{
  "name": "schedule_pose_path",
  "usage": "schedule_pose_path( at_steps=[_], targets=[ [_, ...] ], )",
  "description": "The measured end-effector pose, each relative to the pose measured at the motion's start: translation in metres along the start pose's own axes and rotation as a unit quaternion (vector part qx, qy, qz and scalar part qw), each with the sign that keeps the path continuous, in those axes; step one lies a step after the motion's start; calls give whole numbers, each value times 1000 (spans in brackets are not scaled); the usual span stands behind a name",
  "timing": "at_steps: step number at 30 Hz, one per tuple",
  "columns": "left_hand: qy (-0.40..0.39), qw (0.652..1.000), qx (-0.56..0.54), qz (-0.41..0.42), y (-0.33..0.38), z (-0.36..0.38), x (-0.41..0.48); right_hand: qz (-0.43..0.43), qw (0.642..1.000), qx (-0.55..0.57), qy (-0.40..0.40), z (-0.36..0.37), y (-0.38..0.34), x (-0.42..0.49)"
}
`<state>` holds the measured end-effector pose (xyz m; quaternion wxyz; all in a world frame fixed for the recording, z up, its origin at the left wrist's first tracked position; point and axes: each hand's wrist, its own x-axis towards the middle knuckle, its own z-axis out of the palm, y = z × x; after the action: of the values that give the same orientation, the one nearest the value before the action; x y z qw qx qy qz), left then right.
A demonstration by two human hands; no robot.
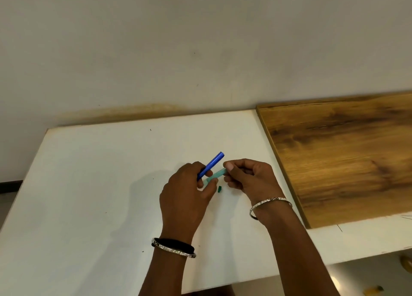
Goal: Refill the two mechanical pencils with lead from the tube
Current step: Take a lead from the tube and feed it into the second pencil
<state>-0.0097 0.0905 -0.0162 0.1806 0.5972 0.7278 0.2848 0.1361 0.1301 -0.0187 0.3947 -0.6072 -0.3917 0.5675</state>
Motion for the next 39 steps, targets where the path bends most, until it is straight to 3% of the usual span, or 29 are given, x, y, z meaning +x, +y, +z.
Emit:
schedule_pose_path(
  at_steps=[3,7,17,25,39],
  targets=[
    [32,994,-98,-17,-3,-4,3,47,989,138,-25,2,-4,-3],
    [43,965,-245,-84,-3,-8,7,91,968,226,-55,7,-6,-7],
    [34,899,-416,-130,-6,-16,10,151,939,288,-114,18,-8,-13],
    [61,874,-456,-157,-10,-20,11,168,933,284,-140,26,-7,-14],
    [85,856,-469,-199,-19,-19,13,102,968,220,-59,17,-11,-12]
  ],
)
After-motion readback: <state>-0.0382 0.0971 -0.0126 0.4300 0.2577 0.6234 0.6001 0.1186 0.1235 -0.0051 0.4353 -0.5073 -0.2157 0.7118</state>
